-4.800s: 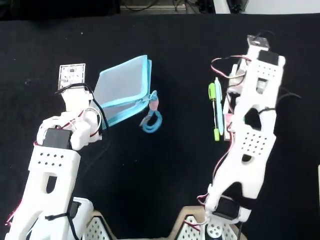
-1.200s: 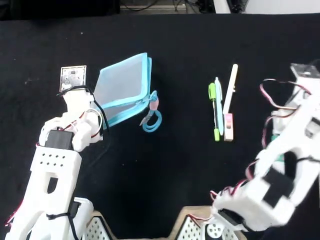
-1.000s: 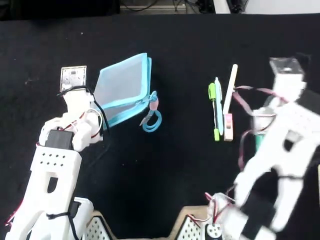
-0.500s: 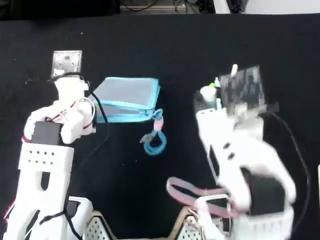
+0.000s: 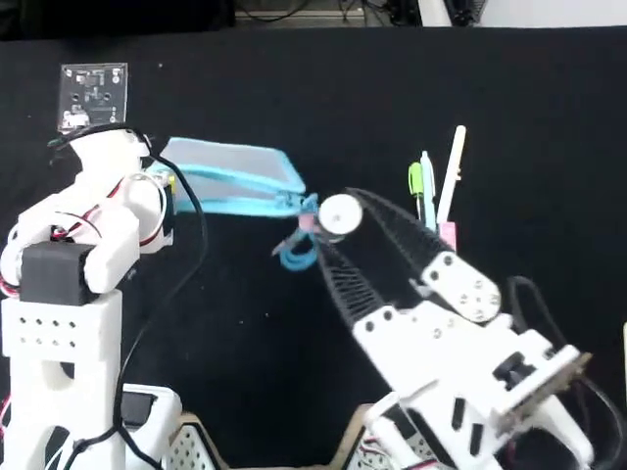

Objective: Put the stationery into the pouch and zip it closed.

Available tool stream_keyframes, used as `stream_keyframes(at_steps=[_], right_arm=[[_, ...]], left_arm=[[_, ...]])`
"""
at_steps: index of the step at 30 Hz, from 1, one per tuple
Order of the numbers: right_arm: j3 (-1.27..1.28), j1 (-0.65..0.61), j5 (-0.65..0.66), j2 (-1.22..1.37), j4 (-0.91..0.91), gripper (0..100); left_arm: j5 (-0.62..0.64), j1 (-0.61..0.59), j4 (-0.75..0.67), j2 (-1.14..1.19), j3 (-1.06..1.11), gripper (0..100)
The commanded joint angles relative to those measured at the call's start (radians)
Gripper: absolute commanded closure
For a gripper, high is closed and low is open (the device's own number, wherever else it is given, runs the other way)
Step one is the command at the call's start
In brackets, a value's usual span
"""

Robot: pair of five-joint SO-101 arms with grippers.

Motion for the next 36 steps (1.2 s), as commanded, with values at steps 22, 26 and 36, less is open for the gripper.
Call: stream_keyframes(at_steps=[22, 26, 36], right_arm=[[0.521, -0.206, 0.000, -0.051, -0.618, 98.7], [0.535, -0.204, 0.000, -0.051, -0.620, 98.7], [0.668, -0.094, 0.071, 0.061, -0.844, 98.7]], left_arm=[[-0.005, -0.001, -0.003, -0.002, 0.105, 97], [-0.005, -0.001, -0.003, -0.011, 0.105, 97], [-0.005, 0.045, 0.006, -0.012, 0.107, 97]])
